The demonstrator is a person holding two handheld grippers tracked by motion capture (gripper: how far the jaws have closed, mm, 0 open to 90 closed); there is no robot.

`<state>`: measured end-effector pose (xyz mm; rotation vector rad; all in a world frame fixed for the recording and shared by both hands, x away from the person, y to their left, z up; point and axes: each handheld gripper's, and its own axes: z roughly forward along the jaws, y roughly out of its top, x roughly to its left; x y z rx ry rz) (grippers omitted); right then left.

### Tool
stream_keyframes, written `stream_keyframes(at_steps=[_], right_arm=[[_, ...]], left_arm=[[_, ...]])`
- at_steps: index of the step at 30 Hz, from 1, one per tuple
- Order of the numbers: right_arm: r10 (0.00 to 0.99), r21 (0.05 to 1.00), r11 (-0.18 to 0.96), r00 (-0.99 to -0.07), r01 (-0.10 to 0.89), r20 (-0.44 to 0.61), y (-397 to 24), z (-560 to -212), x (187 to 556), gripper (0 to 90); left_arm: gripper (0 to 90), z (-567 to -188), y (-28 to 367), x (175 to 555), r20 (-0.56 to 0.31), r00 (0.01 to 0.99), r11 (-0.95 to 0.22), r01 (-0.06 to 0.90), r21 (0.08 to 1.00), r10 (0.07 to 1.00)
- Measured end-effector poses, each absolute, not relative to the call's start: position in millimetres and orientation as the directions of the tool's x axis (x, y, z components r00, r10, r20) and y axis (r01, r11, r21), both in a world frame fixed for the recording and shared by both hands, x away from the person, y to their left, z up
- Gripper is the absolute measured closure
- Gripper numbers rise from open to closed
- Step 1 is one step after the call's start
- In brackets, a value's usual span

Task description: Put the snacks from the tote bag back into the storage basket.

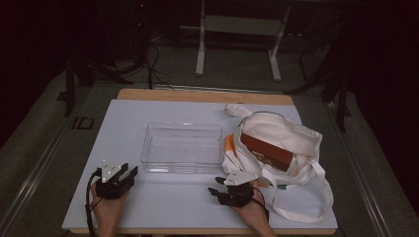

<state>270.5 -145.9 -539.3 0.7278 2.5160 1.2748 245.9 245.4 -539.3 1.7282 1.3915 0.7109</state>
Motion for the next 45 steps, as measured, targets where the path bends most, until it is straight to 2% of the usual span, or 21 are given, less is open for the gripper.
stream_keyframes(at_steps=[21, 34, 45], right_arm=[[0.499, 0.798, 0.516, -0.867, 0.312, 0.016, -144, -537, 268, 48.7], [0.482, 0.796, 0.533, -0.876, 0.287, -0.007, -145, -513, 260, 48.2], [0.435, 0.761, 0.599, -0.899, 0.250, -0.047, -141, -494, 254, 50.5]], left_arm=[[57.2, -540, 247, 246, -0.064, 0.234, -0.071, 0.526, 0.848, 0.970], [57.1, -540, 246, 246, -0.063, 0.231, -0.071, 0.527, 0.847, 0.971], [56.5, -540, 246, 246, -0.055, 0.237, -0.079, 0.523, 0.849, 0.970]])
